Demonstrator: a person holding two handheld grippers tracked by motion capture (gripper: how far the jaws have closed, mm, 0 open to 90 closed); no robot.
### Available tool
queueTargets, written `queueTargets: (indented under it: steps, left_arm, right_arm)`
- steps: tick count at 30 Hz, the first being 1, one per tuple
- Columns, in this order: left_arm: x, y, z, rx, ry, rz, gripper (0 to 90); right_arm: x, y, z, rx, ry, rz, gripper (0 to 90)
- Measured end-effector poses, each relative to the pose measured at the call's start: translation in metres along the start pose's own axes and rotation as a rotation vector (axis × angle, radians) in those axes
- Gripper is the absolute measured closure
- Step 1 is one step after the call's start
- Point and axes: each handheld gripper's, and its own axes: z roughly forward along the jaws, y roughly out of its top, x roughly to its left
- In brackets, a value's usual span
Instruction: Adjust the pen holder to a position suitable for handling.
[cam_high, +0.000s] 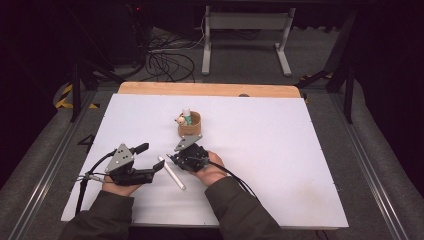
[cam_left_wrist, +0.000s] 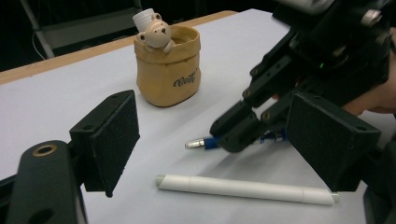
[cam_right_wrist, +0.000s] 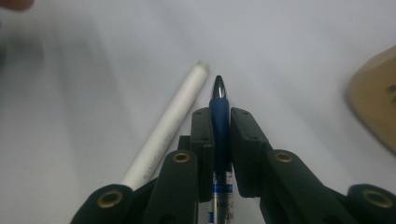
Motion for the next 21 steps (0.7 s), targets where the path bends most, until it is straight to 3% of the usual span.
queueTargets:
  steps: [11, 14, 21]
  left_arm:
    - [-0.008, 0.001, 0.005, 0.010, -0.018, 0.014, 18.2]
    - [-0.011, 0.001, 0.008, 0.014, -0.027, 0.020, 18.2]
    - [-0.016, 0.000, 0.012, 0.022, -0.044, 0.028, 18.2]
  right_arm:
    - [-0.004, 0.004, -0.032, -0.199, -0.021, 0.041, 80.8]
    - [-0.004, 0.004, -0.037, -0.231, -0.031, 0.041, 80.8]
    - [-0.001, 0.005, -0.047, -0.330, 0.004, 0.050, 80.8]
